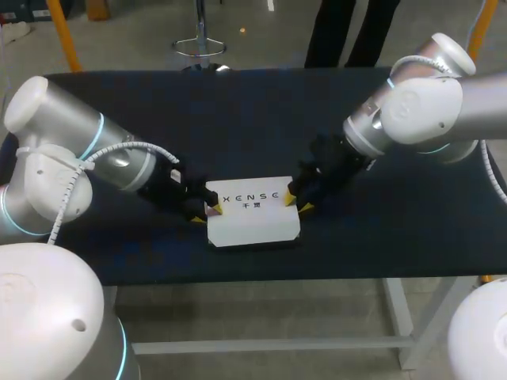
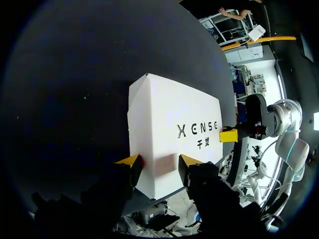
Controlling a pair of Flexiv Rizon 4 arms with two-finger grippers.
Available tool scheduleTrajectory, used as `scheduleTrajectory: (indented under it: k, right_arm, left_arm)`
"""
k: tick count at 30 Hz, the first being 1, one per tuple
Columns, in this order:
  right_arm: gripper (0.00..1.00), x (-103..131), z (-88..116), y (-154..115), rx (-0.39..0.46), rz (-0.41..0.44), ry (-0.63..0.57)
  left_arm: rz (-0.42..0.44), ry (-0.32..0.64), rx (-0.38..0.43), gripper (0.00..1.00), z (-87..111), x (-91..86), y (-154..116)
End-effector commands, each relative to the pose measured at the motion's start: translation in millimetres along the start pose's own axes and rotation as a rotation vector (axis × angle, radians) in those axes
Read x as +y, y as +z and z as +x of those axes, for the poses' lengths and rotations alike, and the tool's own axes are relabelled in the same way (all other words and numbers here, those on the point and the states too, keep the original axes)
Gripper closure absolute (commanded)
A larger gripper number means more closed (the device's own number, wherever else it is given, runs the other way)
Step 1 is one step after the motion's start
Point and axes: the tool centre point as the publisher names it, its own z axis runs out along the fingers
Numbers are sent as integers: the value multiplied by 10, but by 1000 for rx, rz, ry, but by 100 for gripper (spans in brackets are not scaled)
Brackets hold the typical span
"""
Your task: Assemble the packaging by folding the flat box into shape, placing the metal phone stand inside, and closing the box properly
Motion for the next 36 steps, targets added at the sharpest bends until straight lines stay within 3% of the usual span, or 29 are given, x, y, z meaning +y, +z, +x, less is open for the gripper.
scheduleTrajectory:
  k: [1,14,24,36]
  right_arm:
    - [59,15,23,51,3,5,-2]
    - [60,15,23,51,3,5,-2]
    - [60,31,30,48,-2,-2,0]
    - [58,13,-39,51,-18,9,10]
  left_arm:
    - [-1,0,-4,50,27,-2,84]
    - [-1,0,-4,55,27,-2,84]
    - [-3,5,-8,51,49,-10,83]
    - [-20,4,0,53,9,-32,68]
